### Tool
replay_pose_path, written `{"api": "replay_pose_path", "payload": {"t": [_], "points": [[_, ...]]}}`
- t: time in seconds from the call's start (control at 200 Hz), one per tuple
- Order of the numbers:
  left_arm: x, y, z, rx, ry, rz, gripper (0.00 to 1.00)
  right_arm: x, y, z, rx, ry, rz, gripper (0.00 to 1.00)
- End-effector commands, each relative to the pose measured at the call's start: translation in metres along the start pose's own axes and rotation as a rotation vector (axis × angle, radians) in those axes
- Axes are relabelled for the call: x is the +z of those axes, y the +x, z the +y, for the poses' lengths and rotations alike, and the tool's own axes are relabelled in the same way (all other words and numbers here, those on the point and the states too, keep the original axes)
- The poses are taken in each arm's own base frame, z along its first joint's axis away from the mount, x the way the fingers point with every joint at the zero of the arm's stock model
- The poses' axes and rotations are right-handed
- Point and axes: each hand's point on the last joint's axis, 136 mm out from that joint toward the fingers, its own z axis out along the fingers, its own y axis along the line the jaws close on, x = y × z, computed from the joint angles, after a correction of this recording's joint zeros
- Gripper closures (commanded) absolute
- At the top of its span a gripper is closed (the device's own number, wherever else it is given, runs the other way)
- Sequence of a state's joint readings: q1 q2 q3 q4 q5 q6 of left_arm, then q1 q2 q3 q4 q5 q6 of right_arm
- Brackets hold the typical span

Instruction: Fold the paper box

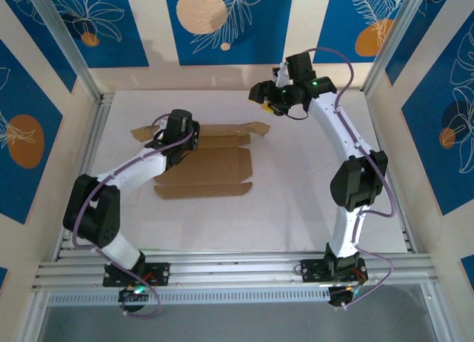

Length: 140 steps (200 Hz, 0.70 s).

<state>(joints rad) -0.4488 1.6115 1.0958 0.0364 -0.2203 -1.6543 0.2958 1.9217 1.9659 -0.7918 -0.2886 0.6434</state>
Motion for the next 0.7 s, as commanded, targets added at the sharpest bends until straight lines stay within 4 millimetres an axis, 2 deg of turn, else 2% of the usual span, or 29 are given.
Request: {"api": "replay_pose_path", "payload": {"t": [0.0, 0.21, 0.34, 0.43, 0.49, 0.575, 0.695], "points": [[0.009, -0.007, 0.021, -0.005, -0.075, -0.037, 1.0, 0.018, 0.024, -0.015, 0.106, 0.037, 0.103, 0.36], [0.014, -0.011, 0.018, 0.008, -0.076, -0.047, 1.0, 0.038, 0.032, -0.016, 0.152, 0.029, 0.155, 0.38], [0.018, -0.02, 0.017, 0.029, -0.077, -0.066, 1.0, 0.035, 0.017, -0.026, 0.146, 0.054, 0.113, 0.38], [0.021, -0.025, 0.022, 0.028, -0.115, -0.072, 1.0, 0.032, 0.002, -0.041, 0.163, 0.094, 0.08, 0.37], [0.023, -0.027, 0.023, 0.034, -0.131, -0.079, 1.0, 0.034, 0.0, -0.05, 0.209, 0.1, 0.09, 0.37], [0.028, -0.029, 0.016, 0.05, -0.112, -0.089, 1.0, 0.039, -0.001, -0.044, 0.24, 0.035, 0.112, 0.38], [0.038, -0.032, 0.013, 0.055, -0.116, -0.104, 1.0, 0.041, -0.005, -0.039, 0.225, 0.036, 0.117, 0.37]]}}
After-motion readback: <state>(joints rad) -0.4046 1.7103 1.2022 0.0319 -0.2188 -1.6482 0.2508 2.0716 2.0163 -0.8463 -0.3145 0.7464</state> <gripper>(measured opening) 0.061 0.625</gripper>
